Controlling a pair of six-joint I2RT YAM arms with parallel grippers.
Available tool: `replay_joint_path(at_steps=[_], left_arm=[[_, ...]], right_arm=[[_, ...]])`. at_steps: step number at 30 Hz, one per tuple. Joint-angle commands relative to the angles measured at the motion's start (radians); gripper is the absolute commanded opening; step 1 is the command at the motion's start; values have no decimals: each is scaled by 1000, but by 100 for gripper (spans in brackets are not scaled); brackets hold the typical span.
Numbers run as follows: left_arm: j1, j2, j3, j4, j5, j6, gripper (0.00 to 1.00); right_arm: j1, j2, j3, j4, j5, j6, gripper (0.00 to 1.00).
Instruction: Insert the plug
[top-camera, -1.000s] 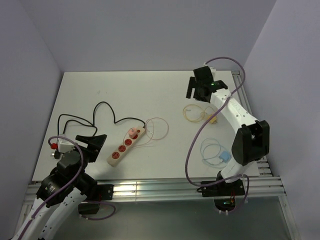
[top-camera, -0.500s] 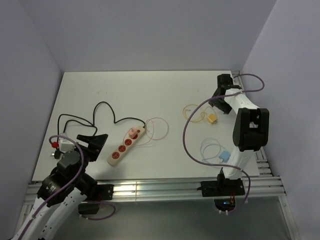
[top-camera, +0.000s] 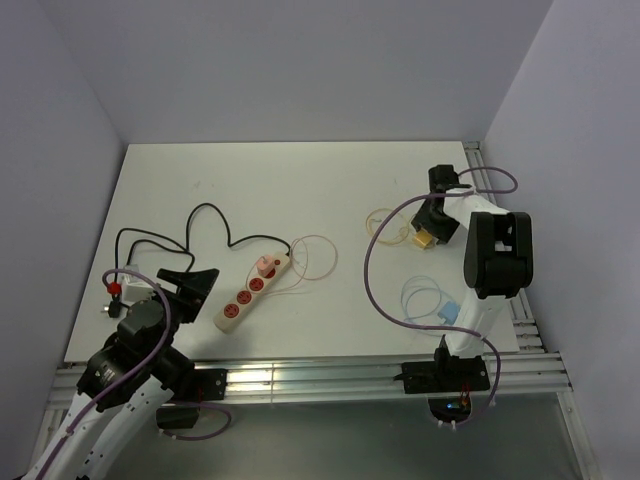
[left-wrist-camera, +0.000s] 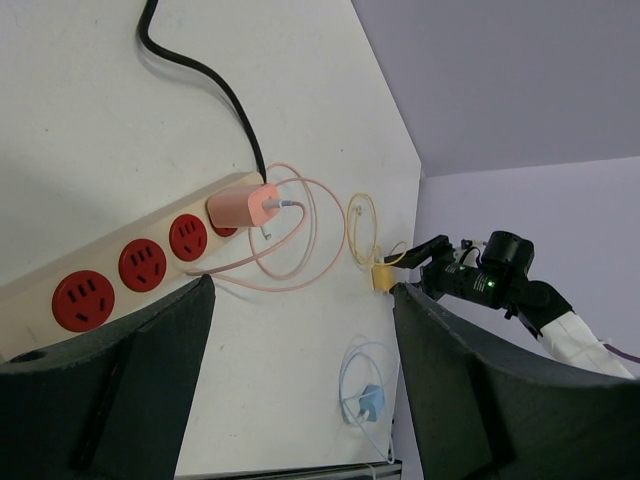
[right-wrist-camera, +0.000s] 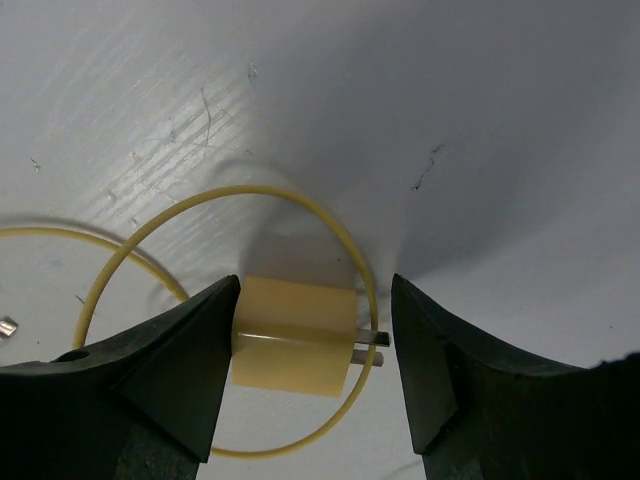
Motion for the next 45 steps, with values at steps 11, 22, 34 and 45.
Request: replay_joint_path(at_steps=[11, 22, 34, 45], left_arm=[[1, 17, 0, 38, 43, 29, 77], [1, 76, -19, 243, 234, 139, 75], [3, 431, 73, 570, 690, 340, 82], [-55, 544, 29, 937, 827, 323, 92]], right_arm=[[29, -46, 17, 50, -54, -5, 27], [194, -198, 243, 10, -90, -134, 0], [450, -459, 117, 142, -319, -241, 0], [696, -681, -25, 82, -383, -191, 0]])
